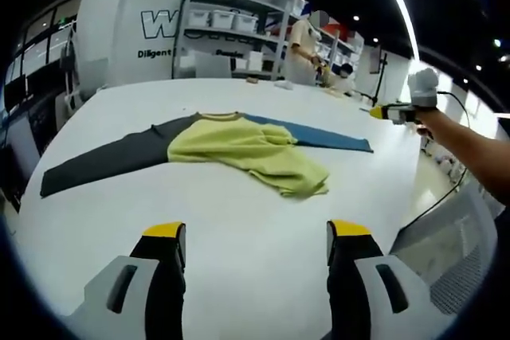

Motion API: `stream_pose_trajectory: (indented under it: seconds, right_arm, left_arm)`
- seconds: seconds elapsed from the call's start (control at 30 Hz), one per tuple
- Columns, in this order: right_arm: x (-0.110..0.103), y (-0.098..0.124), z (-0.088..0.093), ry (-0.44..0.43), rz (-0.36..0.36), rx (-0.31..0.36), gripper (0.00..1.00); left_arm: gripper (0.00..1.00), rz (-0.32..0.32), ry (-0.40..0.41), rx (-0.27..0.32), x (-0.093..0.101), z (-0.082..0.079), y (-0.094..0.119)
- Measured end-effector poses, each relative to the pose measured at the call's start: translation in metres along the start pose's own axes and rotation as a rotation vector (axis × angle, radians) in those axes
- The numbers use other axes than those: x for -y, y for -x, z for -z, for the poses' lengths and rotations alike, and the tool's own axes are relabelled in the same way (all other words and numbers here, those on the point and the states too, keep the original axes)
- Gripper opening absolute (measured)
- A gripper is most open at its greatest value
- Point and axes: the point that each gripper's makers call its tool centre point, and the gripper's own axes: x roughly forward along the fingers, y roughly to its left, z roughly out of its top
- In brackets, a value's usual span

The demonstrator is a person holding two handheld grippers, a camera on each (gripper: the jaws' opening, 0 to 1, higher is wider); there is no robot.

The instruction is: Fold the garment on the visible template until the final outline fits inside the template.

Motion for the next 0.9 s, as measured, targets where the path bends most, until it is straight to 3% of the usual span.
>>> stream_pose_trajectory:
  seconds: [0.3, 0.63, 0.9]
  right_arm:
    - [-0.066, 0.024, -0.01, 0.063, -0.138, 0.029, 0.15]
    - [-0.148, 0.037, 0.006, 0.124, -0.3, 0.005, 0.14]
    - [-0.19, 0.04, 0.018, 0.173, -0.391, -0.023, 0.13]
  left_arm:
    - [0.67, 0.011, -0.008, 0.02, 0.003, -0.005, 0.0]
    - [0.67, 0.023, -0.015, 0.023, 0.007, -0.006, 0.0]
    - [0.65, 0.036, -0.001, 0.02, 0.011, -0.008, -0.003]
